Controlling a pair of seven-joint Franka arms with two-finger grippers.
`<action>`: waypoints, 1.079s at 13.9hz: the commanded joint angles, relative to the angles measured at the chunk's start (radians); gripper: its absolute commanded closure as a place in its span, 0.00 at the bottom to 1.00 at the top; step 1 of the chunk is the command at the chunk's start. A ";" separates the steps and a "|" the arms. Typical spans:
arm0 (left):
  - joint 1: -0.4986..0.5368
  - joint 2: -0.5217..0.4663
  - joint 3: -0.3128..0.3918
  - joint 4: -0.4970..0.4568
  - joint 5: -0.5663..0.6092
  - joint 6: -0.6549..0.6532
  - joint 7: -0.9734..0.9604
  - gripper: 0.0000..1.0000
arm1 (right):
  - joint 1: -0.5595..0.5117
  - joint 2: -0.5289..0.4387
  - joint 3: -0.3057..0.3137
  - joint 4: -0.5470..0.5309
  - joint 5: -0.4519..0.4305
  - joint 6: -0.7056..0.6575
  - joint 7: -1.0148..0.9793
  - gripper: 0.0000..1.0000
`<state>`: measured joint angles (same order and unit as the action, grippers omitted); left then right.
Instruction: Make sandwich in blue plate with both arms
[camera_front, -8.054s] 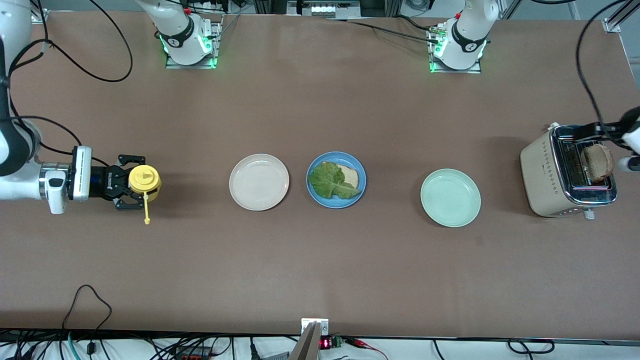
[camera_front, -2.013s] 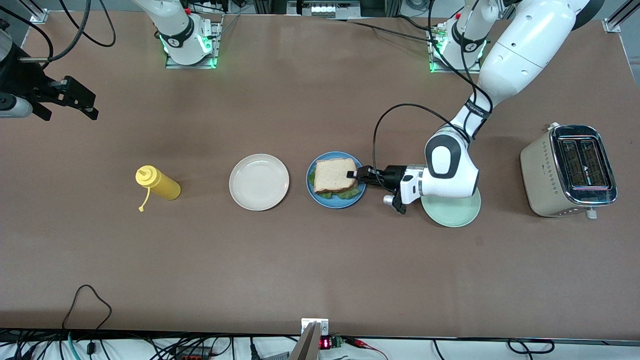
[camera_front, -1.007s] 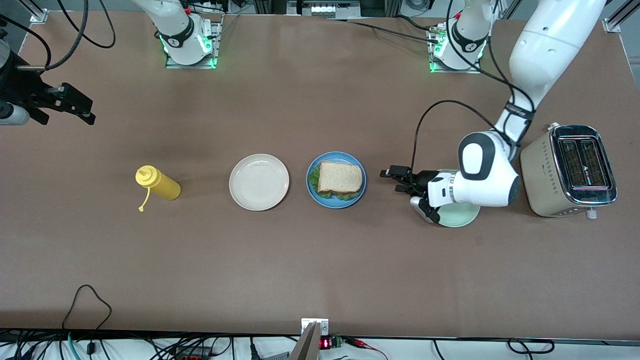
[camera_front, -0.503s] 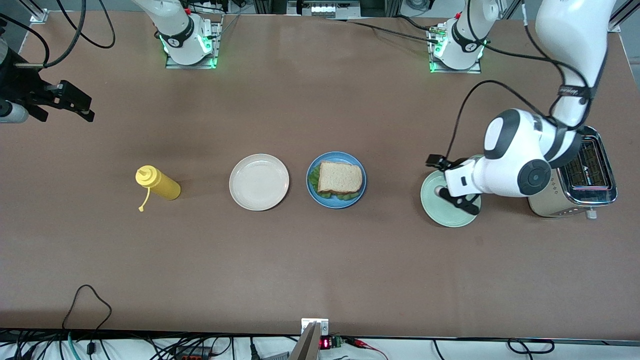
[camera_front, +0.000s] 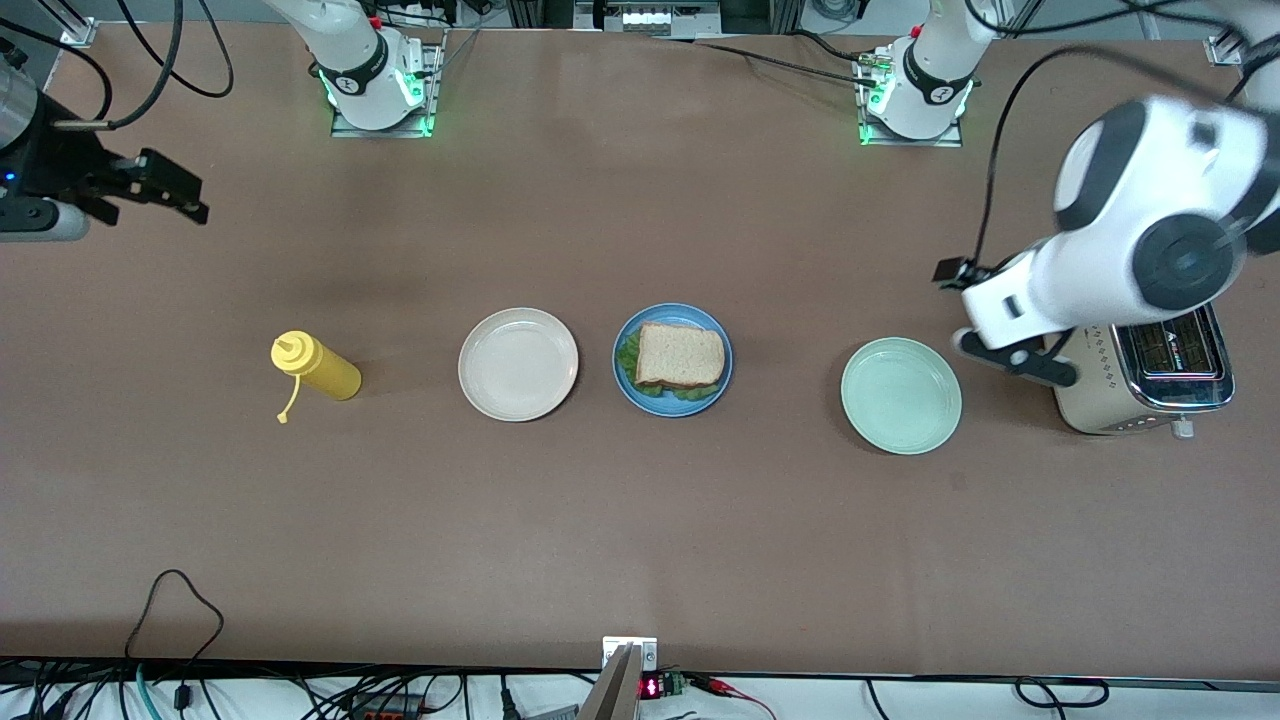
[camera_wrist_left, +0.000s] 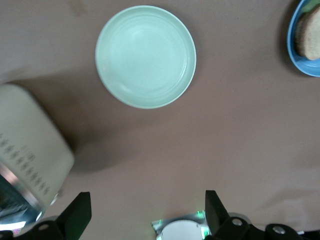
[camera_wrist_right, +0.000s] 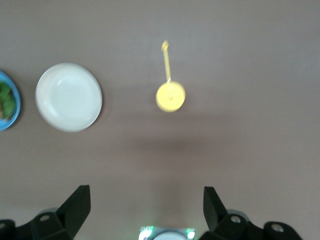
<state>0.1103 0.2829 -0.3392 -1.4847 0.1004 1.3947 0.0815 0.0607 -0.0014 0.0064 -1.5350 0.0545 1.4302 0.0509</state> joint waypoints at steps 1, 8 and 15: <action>-0.023 -0.042 0.034 0.086 0.024 -0.066 -0.028 0.00 | -0.019 -0.026 -0.037 0.122 0.131 -0.112 0.015 0.00; -0.158 -0.270 0.319 -0.192 -0.085 0.302 -0.109 0.00 | -0.004 0.112 -0.014 0.229 0.050 -0.035 0.035 0.00; -0.149 -0.315 0.310 -0.233 -0.110 0.262 -0.106 0.00 | 0.042 0.156 -0.011 0.220 -0.030 -0.008 0.030 0.00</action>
<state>-0.0337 -0.0097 -0.0374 -1.6971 -0.0030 1.6656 -0.0218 0.0689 0.1244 -0.0105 -1.3288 0.0562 1.4355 0.0722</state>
